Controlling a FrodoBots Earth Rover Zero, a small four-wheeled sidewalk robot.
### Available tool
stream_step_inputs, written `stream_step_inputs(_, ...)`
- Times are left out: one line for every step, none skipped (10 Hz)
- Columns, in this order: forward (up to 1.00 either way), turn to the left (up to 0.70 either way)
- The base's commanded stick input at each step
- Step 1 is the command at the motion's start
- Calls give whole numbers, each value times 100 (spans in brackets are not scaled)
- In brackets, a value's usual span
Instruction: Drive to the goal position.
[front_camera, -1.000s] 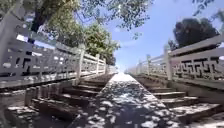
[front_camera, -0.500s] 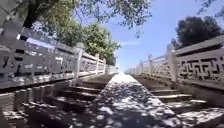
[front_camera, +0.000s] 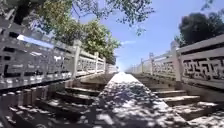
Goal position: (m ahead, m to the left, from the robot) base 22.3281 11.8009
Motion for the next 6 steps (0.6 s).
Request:
stream_step_inputs(45, 0)
stream_step_inputs(45, 0)
stream_step_inputs(45, 0)
stream_step_inputs(45, 0)
stream_step_inputs(45, 0)
stream_step_inputs(45, 0)
